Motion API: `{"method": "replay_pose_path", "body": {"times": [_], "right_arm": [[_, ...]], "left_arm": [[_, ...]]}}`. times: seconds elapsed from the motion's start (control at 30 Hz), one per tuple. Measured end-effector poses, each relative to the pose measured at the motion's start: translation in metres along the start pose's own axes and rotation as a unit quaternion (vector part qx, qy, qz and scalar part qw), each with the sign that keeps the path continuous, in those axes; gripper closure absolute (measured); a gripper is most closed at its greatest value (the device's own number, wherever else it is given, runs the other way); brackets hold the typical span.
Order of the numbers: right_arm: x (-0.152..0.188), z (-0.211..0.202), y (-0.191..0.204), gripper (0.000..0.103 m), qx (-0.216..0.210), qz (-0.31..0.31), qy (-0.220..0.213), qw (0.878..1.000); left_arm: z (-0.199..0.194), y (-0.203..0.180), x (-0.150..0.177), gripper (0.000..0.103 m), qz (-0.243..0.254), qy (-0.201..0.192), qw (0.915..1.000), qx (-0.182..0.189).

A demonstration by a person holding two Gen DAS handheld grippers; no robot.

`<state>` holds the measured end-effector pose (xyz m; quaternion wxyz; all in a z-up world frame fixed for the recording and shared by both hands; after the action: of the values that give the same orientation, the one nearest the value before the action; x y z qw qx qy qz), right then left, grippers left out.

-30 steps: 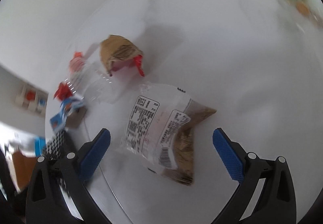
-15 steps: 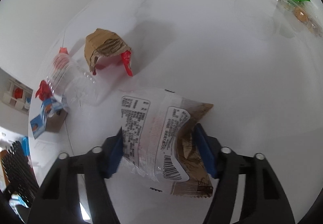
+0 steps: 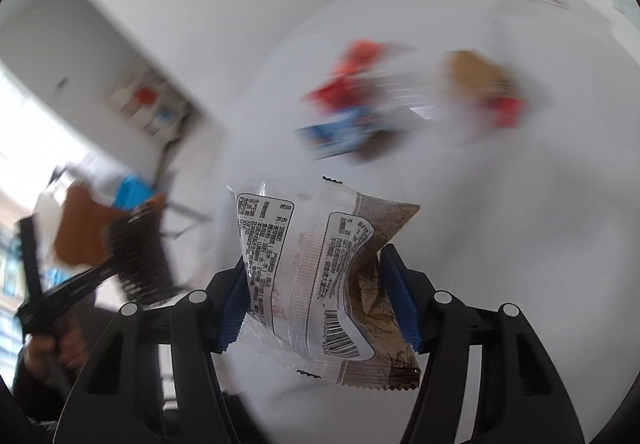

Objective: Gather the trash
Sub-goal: 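Carry the foam net and snack bag over the white bin and open both tools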

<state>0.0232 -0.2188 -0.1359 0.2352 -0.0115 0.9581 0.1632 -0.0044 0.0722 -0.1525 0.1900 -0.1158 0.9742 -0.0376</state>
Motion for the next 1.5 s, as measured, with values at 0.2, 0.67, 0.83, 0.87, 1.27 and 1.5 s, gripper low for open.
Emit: {"method": "replay_pose_path", "body": {"times": [0.2, 0.67, 0.83, 0.87, 1.27, 1.5], "right_arm": [[0.004, 0.039, 0.099, 0.040, -0.062, -0.073, 0.043, 0.994], [0.000, 0.084, 0.200, 0.038, -0.060, -0.164, 0.100, 0.979], [0.005, 0.086, 0.202, 0.038, -0.056, -0.175, 0.113, 0.976], [0.004, 0.090, 0.205, 0.038, -0.056, -0.177, 0.117, 0.976], [0.014, 0.129, 0.237, 0.037, -0.067, -0.223, 0.159, 0.959], [0.035, 0.196, 0.264, 0.033, -0.056, -0.270, 0.206, 0.939]], "left_arm": [[0.031, 0.060, 0.009, 0.091, -0.035, 0.037, 0.9980, -0.037], [0.127, 0.128, 0.013, 0.050, -0.115, 0.127, 0.9851, -0.004], [0.091, 0.144, 0.003, 0.029, -0.136, 0.081, 0.9873, -0.013], [0.081, 0.148, 0.001, 0.023, -0.136, 0.069, 0.9882, -0.017], [-0.008, 0.163, -0.017, 0.008, -0.110, -0.004, 0.9912, -0.074], [-0.019, 0.177, -0.006, 0.008, -0.128, 0.001, 0.9883, -0.083]]}}
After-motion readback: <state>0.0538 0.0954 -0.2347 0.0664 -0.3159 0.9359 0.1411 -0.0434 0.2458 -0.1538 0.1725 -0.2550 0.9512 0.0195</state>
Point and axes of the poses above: each gripper's, at about its wrist camera, not at the fingertips, and z roughly the way its jaws point, y to its left, x to its underside, the point moved 2 cm from there along z, roughly the way its jaws point, and after that the axes turned 4 degrees about x, right-handed, at the moved point
